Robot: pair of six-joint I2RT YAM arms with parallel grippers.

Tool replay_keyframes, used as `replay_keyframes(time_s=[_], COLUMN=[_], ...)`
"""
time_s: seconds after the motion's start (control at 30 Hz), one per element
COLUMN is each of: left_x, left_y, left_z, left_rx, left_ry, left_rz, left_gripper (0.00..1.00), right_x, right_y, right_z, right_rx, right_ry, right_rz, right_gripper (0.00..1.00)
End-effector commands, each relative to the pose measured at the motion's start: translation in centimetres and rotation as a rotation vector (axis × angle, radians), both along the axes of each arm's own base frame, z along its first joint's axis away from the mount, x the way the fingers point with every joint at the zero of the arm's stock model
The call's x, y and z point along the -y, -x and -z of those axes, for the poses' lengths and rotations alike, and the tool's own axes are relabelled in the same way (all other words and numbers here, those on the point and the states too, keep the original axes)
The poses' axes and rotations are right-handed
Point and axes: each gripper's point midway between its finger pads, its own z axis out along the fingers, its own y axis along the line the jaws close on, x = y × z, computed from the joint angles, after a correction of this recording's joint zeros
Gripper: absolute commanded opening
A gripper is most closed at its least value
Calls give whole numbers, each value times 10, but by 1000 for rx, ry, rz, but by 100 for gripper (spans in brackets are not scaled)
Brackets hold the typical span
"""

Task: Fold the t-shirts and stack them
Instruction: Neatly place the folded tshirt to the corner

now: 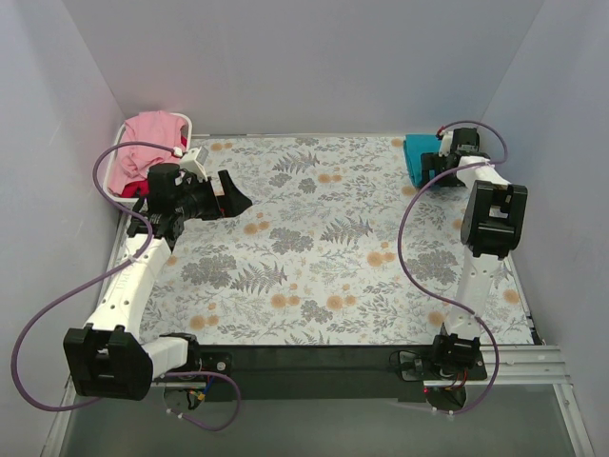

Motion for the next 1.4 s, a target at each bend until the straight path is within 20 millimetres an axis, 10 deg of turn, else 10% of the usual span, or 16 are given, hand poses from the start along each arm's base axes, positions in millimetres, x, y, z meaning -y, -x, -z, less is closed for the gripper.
replay_keyframes(time_s=[0.0, 0.67, 1.0, 1.17, 1.37], left_x=[-1, 1, 6, 5, 4], left_y=[-4, -8, -6, -7, -4], left_z=[-15, -18, -24, -20, -13], left_rx=[41, 38, 21, -21, -88], left_ry=[-6, 0, 10, -37, -81], left_rz=[8, 25, 61, 102, 149], left_gripper=[98, 98, 98, 98, 98], right_x=[6, -18, -26, -48, -80], right_y=[10, 3, 32, 76, 156], right_z=[29, 18, -116, -174, -195], right_rx=[-82, -64, 107, 141, 88], right_ry=[24, 1, 27, -44, -167], right_rz=[-7, -60, -125, -193, -282], right_gripper=[98, 98, 98, 98, 98])
